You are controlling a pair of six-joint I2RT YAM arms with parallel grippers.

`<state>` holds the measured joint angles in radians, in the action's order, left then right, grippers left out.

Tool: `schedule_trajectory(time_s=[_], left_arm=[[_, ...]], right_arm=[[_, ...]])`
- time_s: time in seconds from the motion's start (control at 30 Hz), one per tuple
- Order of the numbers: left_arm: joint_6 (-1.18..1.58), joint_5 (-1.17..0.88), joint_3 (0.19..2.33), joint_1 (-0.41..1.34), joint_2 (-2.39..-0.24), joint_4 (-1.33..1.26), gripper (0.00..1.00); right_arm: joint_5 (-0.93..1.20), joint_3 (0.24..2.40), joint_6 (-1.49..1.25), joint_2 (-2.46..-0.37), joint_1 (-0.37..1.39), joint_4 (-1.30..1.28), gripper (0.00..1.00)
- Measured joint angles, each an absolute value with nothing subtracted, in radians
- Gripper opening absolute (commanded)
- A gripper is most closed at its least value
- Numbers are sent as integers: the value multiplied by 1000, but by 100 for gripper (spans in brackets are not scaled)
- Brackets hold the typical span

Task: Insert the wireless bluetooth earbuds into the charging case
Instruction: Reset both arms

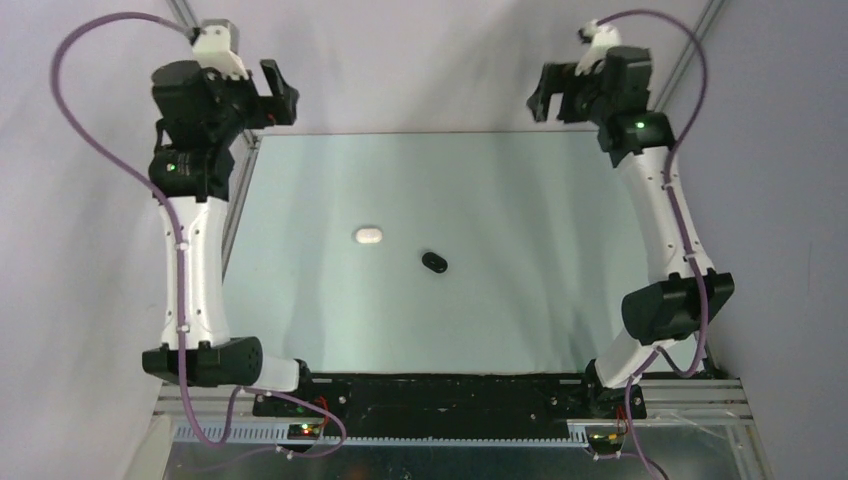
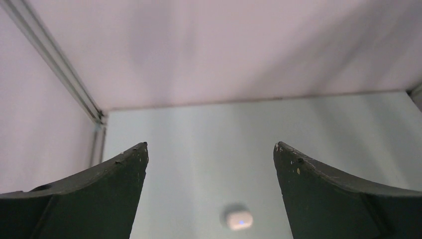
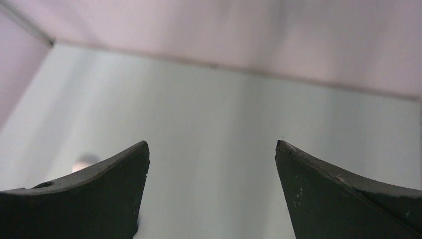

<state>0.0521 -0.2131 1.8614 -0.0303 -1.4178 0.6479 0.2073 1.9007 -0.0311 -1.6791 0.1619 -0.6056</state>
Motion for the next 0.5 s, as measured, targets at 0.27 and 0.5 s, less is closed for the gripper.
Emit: schedule_trajectory(time_s=[0.27,0.5], left_arm=[[-2,-189,1821,-41,-1351,611,100],[22,-241,1610,-41,-1373,677,100]], right_arm=[[152,1893,-62,-1591,144,-505,99],[42,1723,-79,-1590,181,-617,99]])
